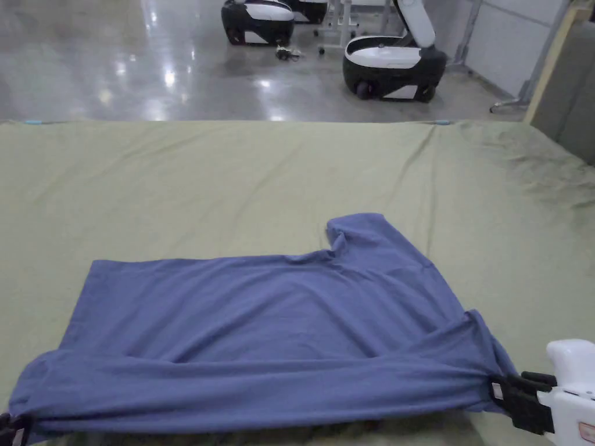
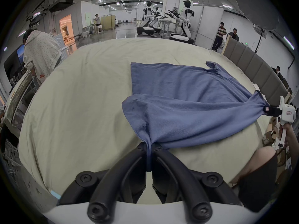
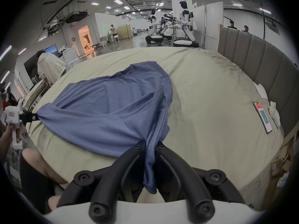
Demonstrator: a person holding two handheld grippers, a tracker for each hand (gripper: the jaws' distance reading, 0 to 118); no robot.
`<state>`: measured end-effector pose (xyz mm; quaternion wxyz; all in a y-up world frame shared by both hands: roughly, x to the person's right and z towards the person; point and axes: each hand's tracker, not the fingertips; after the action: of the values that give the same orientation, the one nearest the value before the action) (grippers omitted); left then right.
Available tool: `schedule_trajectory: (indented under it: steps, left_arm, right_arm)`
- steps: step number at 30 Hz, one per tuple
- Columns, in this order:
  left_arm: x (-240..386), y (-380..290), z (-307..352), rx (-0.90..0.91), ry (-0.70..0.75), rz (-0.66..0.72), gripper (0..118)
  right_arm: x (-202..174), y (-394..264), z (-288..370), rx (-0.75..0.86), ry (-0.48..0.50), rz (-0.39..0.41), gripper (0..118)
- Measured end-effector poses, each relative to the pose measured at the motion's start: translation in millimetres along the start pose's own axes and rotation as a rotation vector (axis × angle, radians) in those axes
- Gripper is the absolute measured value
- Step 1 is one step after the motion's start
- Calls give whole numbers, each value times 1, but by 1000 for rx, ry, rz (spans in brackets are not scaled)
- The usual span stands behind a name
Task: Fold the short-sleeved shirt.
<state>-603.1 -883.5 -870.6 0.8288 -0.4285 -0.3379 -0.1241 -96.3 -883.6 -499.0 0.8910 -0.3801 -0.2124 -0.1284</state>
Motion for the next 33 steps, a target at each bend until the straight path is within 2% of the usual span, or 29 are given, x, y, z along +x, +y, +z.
schedule_trajectory:
  steps: [7, 10, 11, 12, 13, 14, 15, 16, 18, 21, 22, 23, 24, 25, 26, 27, 28, 30, 33]
  left_arm:
    - [-2, -36, 20, -104, -45, -42, 3]
    - [2, -51, 15, -128, -48, -89, 3]
    - [3, -53, 11, -137, -46, -85, 5]
    - [3, -55, 7, -143, -41, -78, 11]
    - [2, -56, 6, -143, -32, -67, 28]
    - [4, -56, 6, -147, -11, -41, 65]
    - [2, -56, 8, -141, 5, -20, 90]
    - [-1, -54, 10, -128, -9, 1, 101]
    - [-9, -44, 22, -64, -15, 70, 102]
    - [-12, -15, 37, 72, 45, 126, 102]
    - [-14, -2, 39, 123, 55, 128, 101]
    - [-13, 13, 41, 169, 66, 134, 99]
    - [-11, 27, 42, 197, 65, 131, 90]
    - [-9, 41, 42, 255, 45, 126, 70]
    - [-10, 56, 35, 309, 19, 117, 19]
    - [-9, 69, 27, 314, 54, 107, 0]
    - [-6, 85, 18, 328, 88, 120, 0]
    - [-11, 115, -12, 284, -14, 125, 0]
    - [-18, 157, -68, 223, 17, 167, 0]
  right_arm:
    - [-17, -31, 23, -131, -13, 71, 11]
    - [-17, -41, 16, -141, -53, 85, 11]
    - [-17, -42, 13, -148, -56, 78, 12]
    - [-18, -42, 10, -153, -58, 72, 17]
    - [-17, -41, 7, -159, -60, 73, 40]
    - [-19, -39, 6, -189, -117, 106, 88]
    - [-24, -37, 4, -202, -217, 175, 107]
    - [-25, -36, 7, -187, -243, 216, 111]
    - [-24, -27, 20, -85, -208, 209, 109]
    - [-28, 3, 35, 16, -200, 98, 109]
    - [-30, 15, 39, 63, -178, 70, 105]
    - [-35, 28, 40, 123, -159, 64, 86]
    - [-40, 38, 40, 163, -164, 70, 55]
    - [-50, 55, 37, 200, -177, 79, 16]
    - [-56, 65, 33, 242, -193, 95, 0]
    - [-60, 75, 28, 248, -157, 103, 0]
    - [-66, 86, 21, 252, -115, 129, 0]
    - [-75, 104, 7, 275, -134, 161, 0]
    - [-83, 122, -10, 277, -57, 130, 0]
